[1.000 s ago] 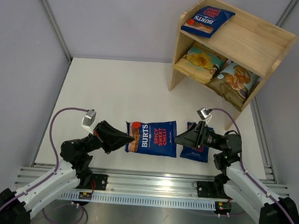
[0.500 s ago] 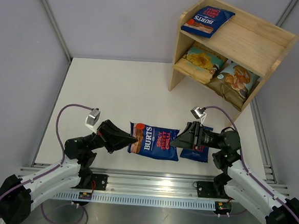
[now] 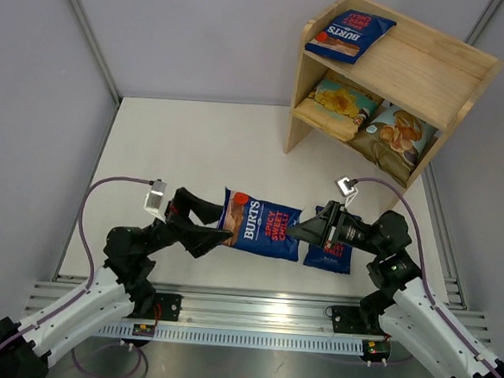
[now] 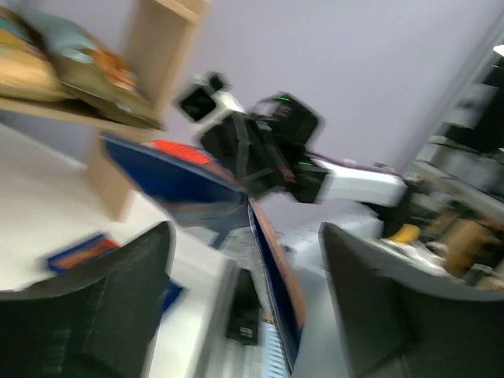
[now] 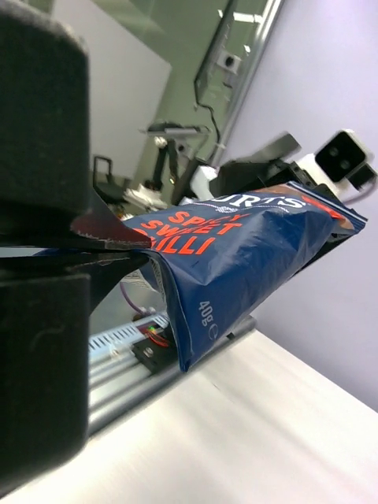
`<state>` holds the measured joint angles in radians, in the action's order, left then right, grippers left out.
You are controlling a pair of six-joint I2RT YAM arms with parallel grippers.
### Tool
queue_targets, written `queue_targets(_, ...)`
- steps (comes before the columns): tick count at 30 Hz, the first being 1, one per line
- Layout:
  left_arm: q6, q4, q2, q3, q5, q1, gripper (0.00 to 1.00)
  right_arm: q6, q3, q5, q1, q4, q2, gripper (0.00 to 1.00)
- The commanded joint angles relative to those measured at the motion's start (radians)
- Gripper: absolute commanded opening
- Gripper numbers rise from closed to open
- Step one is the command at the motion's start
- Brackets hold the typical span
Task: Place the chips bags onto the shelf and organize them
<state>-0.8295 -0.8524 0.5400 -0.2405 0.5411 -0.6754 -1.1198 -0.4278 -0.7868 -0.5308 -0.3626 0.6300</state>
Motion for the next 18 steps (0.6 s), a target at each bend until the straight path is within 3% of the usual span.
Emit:
queue_targets(1, 0.177, 0.454, -0.112, -0.129, -0.274, -0.004, 0.96, 0.147, -0.104, 0.13, -0.008, 0.181, -0.033, 0.0)
queue_targets(5, 0.19, 0.874, -0.198, -0.227, -0.594, -0.004, 0.99, 0.193, -0.201, 0.25, -0.008, 0.264, -0.018, 0.0)
queue_targets(6, 0.182, 0.935, -0.207, -0.243, -0.701, -0.004, 0.99, 0.201, -0.219, 0.276, -0.008, 0.292, -0.012, 0.0)
queue_targets(9, 0.168, 1.137, -0.224, -0.322, -0.852, -0.004, 0.99, 0.204, -0.299, 0.374, -0.008, 0.323, 0.014, 0.0)
queue_targets(18, 0.316, 1.538, -0.11, -0.601, -0.941, -0.004, 0.99, 0.192, -0.638, 0.734, -0.005, 0.438, 0.164, 0.0)
